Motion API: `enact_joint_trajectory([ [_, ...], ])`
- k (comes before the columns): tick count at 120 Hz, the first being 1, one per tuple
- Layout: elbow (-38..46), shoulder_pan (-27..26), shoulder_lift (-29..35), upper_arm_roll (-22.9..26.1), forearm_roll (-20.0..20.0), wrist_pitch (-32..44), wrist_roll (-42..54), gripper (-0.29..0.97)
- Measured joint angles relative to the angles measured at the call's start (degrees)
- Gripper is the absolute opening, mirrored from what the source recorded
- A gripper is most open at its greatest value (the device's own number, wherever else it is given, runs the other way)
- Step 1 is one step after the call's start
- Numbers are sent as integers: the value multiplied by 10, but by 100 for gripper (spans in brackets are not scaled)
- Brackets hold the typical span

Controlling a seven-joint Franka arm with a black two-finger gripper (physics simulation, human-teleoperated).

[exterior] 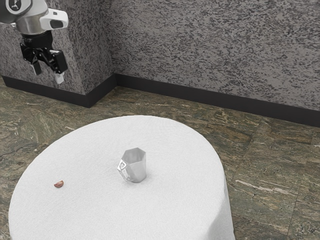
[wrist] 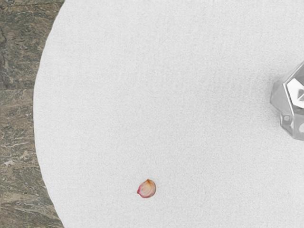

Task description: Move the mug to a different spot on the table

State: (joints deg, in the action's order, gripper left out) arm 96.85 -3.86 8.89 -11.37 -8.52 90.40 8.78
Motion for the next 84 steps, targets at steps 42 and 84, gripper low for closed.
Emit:
enact_joint_trajectory([
  [42, 133, 4, 33, -9, 5, 38, -25, 68],
  [84, 337, -11, 36, -2, 15, 180, -75, 68],
])
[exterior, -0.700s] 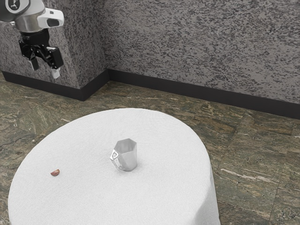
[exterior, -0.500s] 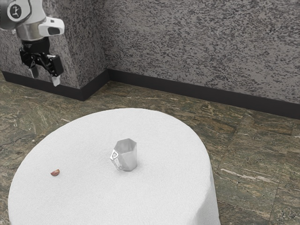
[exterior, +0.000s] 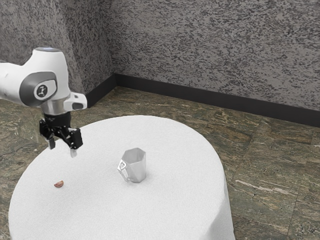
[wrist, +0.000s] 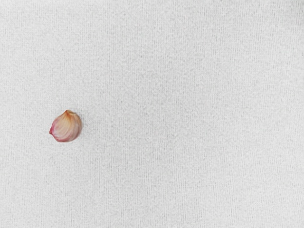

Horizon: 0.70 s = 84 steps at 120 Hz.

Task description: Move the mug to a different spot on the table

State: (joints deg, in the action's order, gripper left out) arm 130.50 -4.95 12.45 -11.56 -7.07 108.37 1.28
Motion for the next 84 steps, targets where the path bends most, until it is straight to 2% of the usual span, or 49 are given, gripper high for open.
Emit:
enact_joint_trajectory([
  [44, 34, -63, -63, 2, 19, 136, -1, 68],
  [84, 37, -86, -99, 30, 26, 231, 33, 67],
])
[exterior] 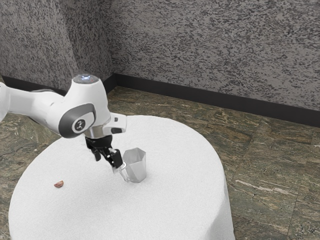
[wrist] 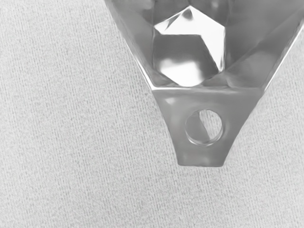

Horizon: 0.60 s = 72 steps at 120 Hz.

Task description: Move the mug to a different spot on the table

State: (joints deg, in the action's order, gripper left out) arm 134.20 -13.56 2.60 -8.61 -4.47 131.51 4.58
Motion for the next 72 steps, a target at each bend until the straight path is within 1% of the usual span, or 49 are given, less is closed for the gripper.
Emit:
enact_joint_trajectory([
  [15, 18, -7, 1, 1, 36, 20, 7, 67],
  [28, 22, -5, -3, 1, 51, 34, 13, 67],
  [72, 20, -1, -30, 1, 46, 78, 29, 67],
])
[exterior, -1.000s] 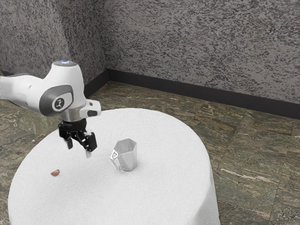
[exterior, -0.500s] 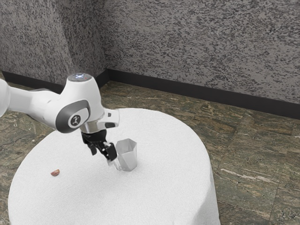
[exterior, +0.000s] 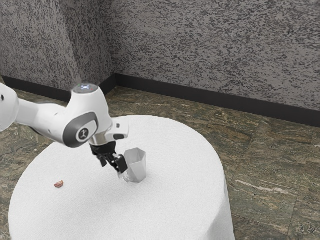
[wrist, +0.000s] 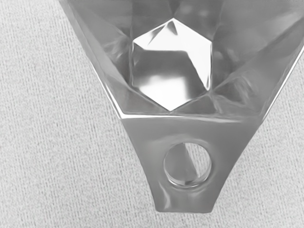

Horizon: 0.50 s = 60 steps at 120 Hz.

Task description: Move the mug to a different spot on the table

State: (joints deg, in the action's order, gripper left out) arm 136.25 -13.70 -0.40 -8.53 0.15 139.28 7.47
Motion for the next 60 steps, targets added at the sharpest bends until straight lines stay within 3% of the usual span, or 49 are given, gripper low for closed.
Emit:
enact_joint_trajectory([
  [60, -6, -9, -43, 0, -3, 41, 12, 67],
])
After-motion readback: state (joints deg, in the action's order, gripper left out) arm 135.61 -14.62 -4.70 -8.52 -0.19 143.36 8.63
